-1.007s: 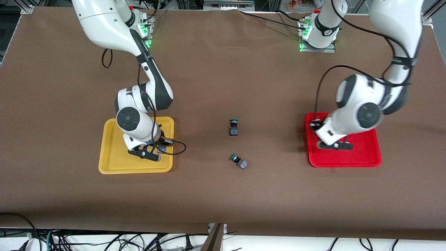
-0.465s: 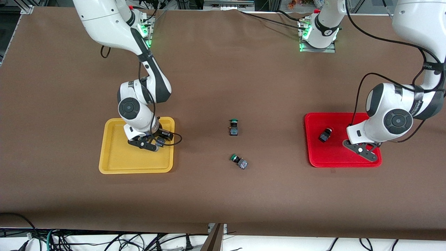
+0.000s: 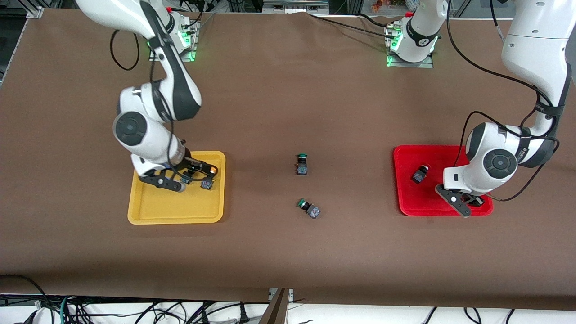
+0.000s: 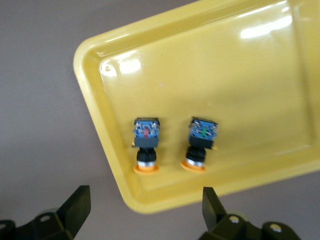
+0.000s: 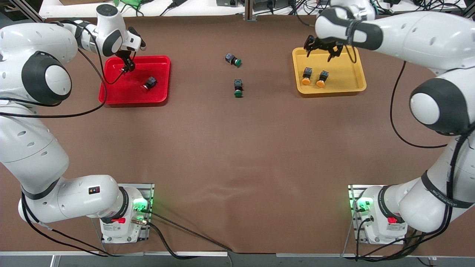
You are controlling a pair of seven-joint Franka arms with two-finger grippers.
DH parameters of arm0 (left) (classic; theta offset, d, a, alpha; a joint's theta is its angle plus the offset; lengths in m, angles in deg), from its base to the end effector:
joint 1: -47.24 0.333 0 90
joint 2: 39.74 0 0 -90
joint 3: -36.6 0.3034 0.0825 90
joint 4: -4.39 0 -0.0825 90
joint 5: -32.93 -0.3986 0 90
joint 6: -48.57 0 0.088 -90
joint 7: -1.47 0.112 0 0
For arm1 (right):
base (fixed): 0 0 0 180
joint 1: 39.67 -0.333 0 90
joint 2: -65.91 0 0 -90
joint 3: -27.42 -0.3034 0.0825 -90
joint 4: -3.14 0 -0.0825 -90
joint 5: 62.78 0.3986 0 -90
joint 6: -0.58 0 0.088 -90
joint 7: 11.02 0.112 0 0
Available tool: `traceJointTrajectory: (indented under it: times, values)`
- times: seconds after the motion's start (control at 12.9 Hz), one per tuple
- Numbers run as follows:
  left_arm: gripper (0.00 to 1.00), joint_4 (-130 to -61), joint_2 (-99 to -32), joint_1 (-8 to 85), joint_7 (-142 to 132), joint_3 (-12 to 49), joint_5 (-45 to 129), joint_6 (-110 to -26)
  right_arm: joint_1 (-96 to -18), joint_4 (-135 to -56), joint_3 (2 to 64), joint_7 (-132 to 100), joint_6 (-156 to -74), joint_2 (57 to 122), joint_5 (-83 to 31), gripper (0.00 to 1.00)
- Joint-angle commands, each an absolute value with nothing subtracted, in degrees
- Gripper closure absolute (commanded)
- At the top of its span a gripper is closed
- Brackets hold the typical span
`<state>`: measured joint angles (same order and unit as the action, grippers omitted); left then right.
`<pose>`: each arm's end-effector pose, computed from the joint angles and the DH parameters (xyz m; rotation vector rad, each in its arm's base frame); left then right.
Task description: Place red and yellow buttons in trays
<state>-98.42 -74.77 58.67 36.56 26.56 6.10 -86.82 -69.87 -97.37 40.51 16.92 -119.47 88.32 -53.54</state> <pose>0.6553 0.0287 0.1842 -2.6434 1.2737 0.1321 0.6195 0.2103 0.3243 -3.0818 0.3991 0.0844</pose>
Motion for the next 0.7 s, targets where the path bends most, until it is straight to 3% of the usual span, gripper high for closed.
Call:
traceJointTrajectory:
  times: [0.0, 0.08, 0.23, 0.39, 0.62]
  values:
    - [0.00, -97.0, -73.1, 58.4, 38.6, 26.2, 5.1, -85.4, -70.0, -98.7, 42.4, 13.1, -111.2, 80.2, -53.8, 0.01]
    - [0.00, -97.1, -70.7, 58.8, 38.5, 25.9, 6.0, -82.9, -70.0, -98.7, 43.2, 10.8, -107.7, 76.9, -53.8, 0.01]
    - [0.00, -94.1, -65.5, 58.3, 36.4, 22.3, 8.2, -70.1, -70.1, -98.8, 45.3, 6.1, -101.6, 70.8, -54.3, 0.01]
    - [0.00, -83.6, -65.2, 58.1, 35.6, 18.5, 9.9, -53.1, -66.2, -98.9, 45.5, -0.2, -96.0, 65.9, -55.0, 0.01]
    - [0.00, -71.8, -65.0, 58.1, 29.1, 15.0, 11.7, -35.9, -59.5, -98.8, 39.9, -3.1, -90.9, 62.8, -60.4, 0.01]
